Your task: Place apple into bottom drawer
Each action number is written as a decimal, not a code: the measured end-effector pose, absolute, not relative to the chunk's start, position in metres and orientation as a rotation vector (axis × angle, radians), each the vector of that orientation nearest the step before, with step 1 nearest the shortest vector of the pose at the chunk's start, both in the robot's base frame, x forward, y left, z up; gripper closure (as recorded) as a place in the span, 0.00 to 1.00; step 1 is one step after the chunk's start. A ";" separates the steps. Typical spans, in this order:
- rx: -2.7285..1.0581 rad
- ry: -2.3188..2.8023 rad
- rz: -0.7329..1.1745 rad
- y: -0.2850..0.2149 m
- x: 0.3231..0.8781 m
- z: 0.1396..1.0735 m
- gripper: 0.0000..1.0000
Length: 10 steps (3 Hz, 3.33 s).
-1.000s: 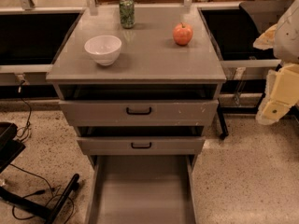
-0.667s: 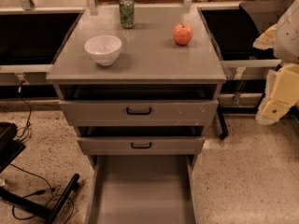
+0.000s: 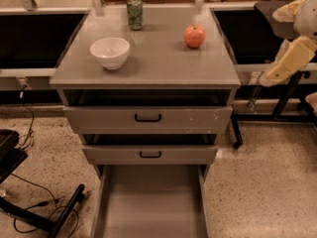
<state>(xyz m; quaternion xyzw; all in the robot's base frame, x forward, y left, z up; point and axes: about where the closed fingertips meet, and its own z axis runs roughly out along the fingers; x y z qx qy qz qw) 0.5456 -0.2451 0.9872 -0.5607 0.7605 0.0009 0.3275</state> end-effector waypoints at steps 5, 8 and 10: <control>-1.020 1.608 0.199 -0.220 0.762 0.973 0.00; -0.840 1.637 0.283 -0.187 0.882 0.908 0.00; -0.757 1.699 0.465 -0.150 0.900 0.866 0.00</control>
Offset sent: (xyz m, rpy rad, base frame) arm 0.1650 0.0290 0.0480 0.5310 -0.4379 0.0388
